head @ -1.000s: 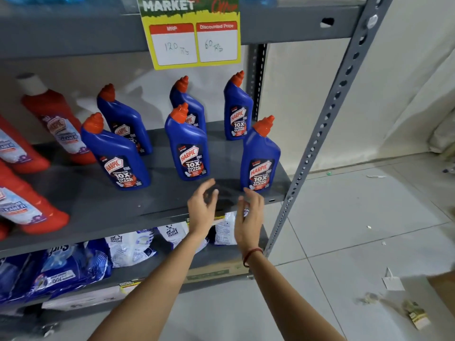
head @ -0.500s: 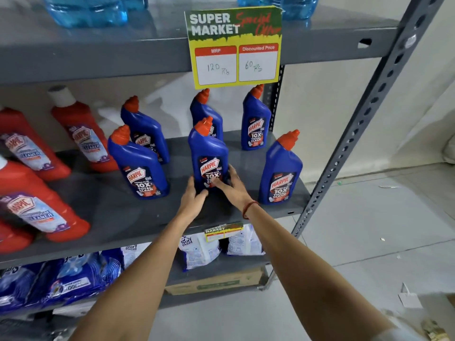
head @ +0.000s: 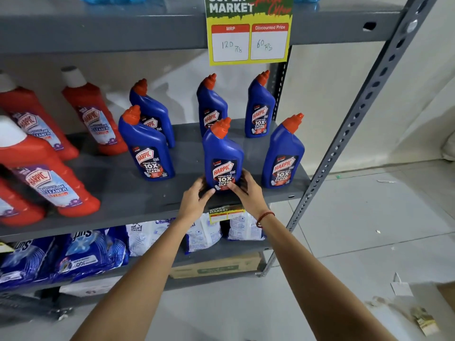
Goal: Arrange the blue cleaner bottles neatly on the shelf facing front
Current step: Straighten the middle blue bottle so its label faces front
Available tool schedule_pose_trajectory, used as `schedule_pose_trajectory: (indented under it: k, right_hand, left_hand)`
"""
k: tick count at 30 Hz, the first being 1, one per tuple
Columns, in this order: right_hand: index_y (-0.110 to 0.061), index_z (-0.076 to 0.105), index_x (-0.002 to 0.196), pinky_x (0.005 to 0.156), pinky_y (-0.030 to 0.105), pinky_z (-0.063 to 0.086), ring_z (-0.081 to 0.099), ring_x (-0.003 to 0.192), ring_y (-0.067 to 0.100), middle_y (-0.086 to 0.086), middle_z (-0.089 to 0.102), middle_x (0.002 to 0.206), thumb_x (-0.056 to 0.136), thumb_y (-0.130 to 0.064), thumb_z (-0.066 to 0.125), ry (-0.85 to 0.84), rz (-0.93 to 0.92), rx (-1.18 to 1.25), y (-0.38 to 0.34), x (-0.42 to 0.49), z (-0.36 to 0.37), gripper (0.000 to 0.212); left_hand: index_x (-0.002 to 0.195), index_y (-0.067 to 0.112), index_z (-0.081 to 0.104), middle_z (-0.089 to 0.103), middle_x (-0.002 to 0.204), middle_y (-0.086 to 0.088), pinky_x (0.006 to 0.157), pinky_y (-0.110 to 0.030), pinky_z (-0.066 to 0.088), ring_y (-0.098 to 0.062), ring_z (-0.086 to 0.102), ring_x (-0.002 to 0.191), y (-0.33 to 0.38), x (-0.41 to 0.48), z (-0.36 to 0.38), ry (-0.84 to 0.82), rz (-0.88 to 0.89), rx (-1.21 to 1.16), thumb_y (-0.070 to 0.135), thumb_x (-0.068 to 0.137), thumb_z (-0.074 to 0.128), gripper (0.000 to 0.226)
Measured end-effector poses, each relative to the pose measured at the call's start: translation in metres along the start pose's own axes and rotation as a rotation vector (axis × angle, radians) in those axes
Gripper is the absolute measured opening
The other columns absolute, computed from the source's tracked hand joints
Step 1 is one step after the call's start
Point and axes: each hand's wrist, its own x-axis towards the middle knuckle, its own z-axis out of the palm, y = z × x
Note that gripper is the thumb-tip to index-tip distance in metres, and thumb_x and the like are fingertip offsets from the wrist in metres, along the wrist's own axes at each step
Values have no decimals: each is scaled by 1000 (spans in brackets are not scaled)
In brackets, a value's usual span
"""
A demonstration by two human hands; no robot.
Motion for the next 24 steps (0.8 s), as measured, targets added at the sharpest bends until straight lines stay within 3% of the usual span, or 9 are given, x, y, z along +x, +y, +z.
schedule_pose_trajectory:
  k: [7, 12, 14, 17, 20, 22, 24]
  right_hand:
    - [-9, 42, 132, 87, 10, 46, 56, 107, 10, 1, 59, 117, 89, -19, 62, -10, 2, -22, 0, -5, 0, 48]
    - [-7, 41, 135, 99, 29, 47, 57, 112, 15, 10, 60, 126, 89, -18, 62, 17, 37, -13, -1, -8, 1, 52]
    - [-7, 41, 135, 97, 26, 47, 57, 112, 14, 8, 59, 126, 88, -18, 64, 90, 45, 24, -3, -13, 5, 54]
    - [-11, 48, 127, 86, 14, 47, 58, 104, 9, 3, 56, 122, 89, -20, 64, 357, 41, 64, -5, -32, 19, 43]
    - [-26, 53, 109, 76, 17, 47, 58, 92, 13, 4, 56, 109, 93, -18, 56, 455, -57, 29, -8, -54, 45, 18]
    - [-22, 56, 104, 76, 20, 46, 57, 87, 14, 3, 55, 100, 94, -16, 54, 398, -136, -46, -15, -60, 69, 12]
    - [-15, 57, 108, 77, 13, 45, 57, 86, 6, 6, 56, 102, 94, -17, 54, 281, -191, -86, -25, -58, 90, 15]
  left_hand:
    - [129, 10, 46, 59, 128, -11, 93, -25, 41, -7, 52, 110, 0, -3, 0, -4, -2, -11, 20, 87, 61, 46]
    - [128, 9, 46, 60, 128, -12, 93, -25, 41, -16, 55, 115, 1, -4, 1, 8, 4, -11, 19, 86, 62, 46]
    - [129, 9, 46, 60, 127, -12, 93, -24, 41, -16, 55, 115, 1, -4, 0, 0, 10, -16, 19, 85, 63, 48]
    - [132, 11, 44, 58, 128, -6, 95, -25, 40, -9, 51, 114, 0, -7, -4, 10, 1, -54, 19, 83, 65, 53]
    - [130, 8, 47, 58, 127, -7, 95, -20, 44, -13, 55, 113, -4, -15, -14, 148, -24, -171, 13, 86, 61, 46]
    - [123, 7, 53, 62, 118, -7, 84, -7, 45, -13, 60, 103, -10, -18, -29, 309, -15, -214, 9, 87, 58, 36]
    - [115, 5, 57, 65, 109, -8, 78, -3, 44, -13, 61, 94, -13, -18, -46, 492, -14, -241, 7, 88, 56, 27]
